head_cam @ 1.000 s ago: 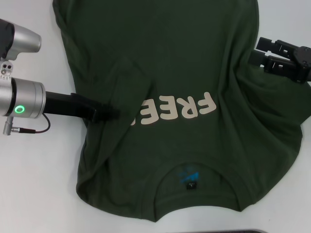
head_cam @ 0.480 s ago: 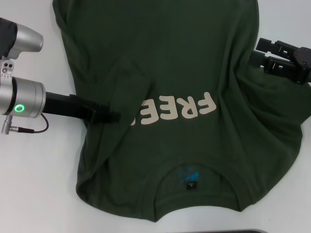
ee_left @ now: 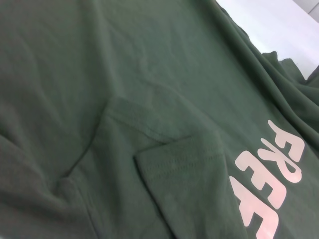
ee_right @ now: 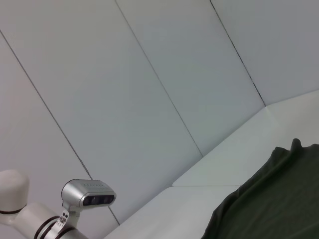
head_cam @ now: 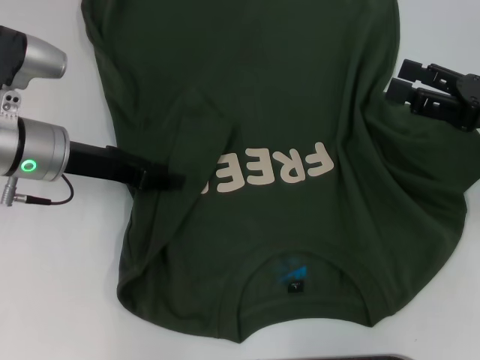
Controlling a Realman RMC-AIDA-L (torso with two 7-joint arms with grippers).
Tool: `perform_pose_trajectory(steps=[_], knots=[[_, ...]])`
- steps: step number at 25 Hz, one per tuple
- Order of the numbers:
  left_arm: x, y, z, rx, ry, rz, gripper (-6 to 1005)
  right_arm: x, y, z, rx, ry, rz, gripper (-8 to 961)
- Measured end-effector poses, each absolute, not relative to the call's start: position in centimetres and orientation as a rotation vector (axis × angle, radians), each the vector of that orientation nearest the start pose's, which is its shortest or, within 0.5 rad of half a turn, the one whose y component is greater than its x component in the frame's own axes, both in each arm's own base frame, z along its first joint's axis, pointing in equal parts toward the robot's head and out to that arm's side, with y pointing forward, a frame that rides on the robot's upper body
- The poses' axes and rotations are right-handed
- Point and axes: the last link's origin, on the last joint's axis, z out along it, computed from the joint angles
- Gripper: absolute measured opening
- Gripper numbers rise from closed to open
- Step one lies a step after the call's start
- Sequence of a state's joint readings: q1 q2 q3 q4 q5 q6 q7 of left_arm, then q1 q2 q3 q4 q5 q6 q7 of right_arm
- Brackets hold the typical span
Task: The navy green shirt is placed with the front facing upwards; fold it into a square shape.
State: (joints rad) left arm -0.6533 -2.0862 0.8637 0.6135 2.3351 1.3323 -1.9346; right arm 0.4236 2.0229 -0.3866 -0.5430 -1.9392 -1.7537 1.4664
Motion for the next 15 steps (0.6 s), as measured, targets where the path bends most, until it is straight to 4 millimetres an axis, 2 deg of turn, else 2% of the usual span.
perform_pose_trajectory(steps=[15], knots=[[-26.83, 35.01, -4.69, -2.71, -1.203, -0.09, 435, 30.16, 29.13, 4.69, -2.427, 0.934, 1.1, 911]])
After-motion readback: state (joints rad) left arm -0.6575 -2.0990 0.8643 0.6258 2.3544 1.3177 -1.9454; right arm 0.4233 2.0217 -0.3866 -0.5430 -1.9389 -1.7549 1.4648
